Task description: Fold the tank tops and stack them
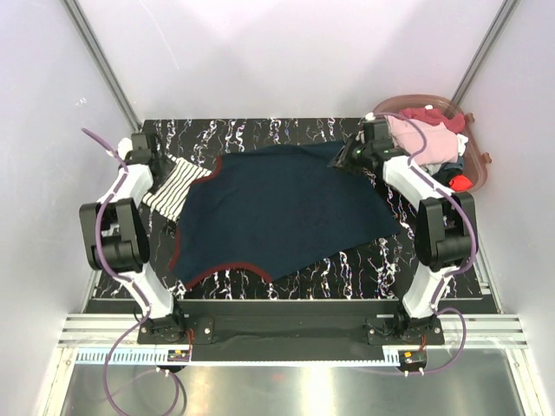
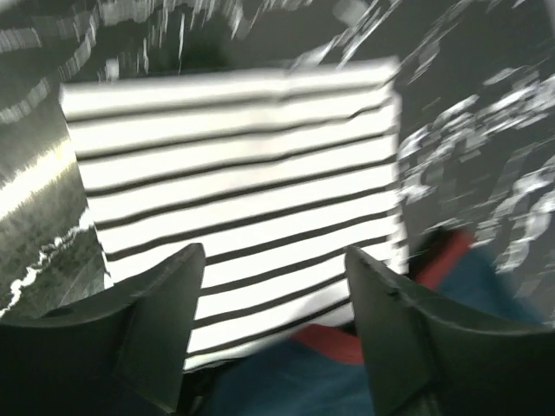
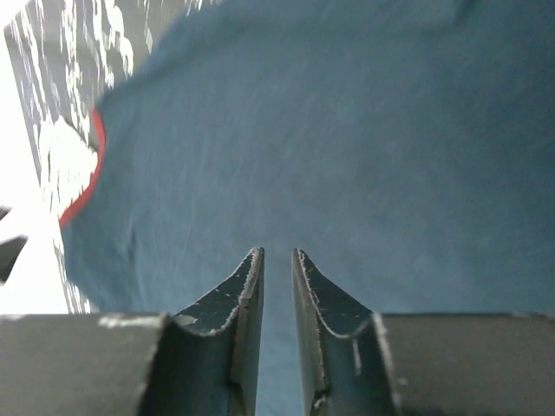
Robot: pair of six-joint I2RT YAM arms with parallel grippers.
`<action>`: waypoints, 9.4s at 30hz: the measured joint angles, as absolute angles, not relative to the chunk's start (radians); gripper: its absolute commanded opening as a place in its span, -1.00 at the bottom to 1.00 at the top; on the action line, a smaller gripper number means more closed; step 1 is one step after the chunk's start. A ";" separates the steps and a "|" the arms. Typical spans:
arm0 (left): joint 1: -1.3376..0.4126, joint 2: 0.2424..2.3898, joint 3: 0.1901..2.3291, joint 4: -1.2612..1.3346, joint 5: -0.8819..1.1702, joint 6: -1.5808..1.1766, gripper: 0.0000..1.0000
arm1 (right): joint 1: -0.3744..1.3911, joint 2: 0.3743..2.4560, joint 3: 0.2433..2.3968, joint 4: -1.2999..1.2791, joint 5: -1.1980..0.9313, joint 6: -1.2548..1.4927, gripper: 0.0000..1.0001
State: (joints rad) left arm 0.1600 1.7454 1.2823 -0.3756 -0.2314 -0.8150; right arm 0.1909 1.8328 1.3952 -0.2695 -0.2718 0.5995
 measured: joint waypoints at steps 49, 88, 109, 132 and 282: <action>0.139 1.707 1.662 -0.371 -0.403 -0.842 0.64 | 0.212 1.578 0.986 -0.398 0.081 0.667 -0.03; 0.016 1.515 1.019 -0.340 -0.289 -0.872 0.74 | 0.030 1.364 0.728 -0.667 0.343 1.133 -0.43; 0.053 1.620 0.847 -0.174 -0.109 -0.867 0.67 | 0.229 1.337 0.920 -0.295 -0.009 0.614 0.25; 0.026 1.475 0.649 0.018 0.039 -0.801 0.14 | 0.469 1.963 1.208 -0.180 -0.287 0.532 -0.17; 0.059 1.757 1.131 -0.350 -0.136 -0.576 0.12 | 0.400 1.892 1.084 -0.072 -0.178 0.611 -0.31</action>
